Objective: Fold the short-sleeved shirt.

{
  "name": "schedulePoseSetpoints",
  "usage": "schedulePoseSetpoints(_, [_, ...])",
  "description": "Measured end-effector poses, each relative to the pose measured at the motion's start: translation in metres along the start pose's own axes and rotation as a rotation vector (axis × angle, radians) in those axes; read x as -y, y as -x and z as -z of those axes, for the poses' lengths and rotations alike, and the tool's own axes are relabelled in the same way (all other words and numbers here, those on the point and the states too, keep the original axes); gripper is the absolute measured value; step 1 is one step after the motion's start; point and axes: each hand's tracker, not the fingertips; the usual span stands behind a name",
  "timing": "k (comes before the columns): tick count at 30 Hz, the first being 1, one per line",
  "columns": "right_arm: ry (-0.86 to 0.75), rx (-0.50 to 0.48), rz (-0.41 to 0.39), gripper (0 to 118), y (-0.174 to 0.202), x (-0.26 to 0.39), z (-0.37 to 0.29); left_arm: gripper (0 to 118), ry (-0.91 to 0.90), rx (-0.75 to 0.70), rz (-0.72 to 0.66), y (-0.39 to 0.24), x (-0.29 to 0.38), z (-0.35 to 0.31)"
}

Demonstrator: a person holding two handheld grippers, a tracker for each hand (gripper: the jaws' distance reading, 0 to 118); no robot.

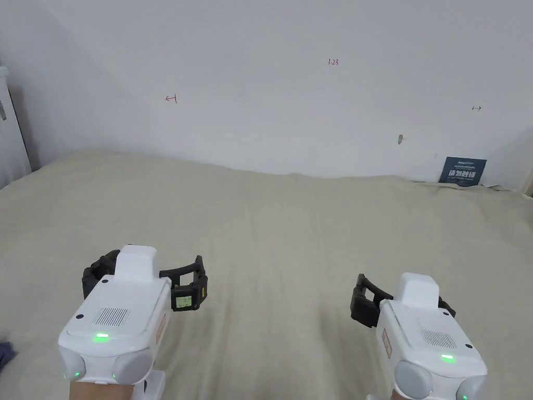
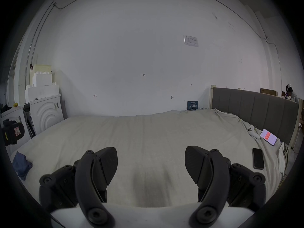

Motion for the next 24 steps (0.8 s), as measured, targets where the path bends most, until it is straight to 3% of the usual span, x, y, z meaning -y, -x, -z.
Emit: schedulePoseSetpoints(24, [0.001, 0.002, 0.005, 87, -0.0023, -0.0020, 0.0028, 118, -0.001, 0.017, -0.010, -0.0036, -0.0021, 0.0004])
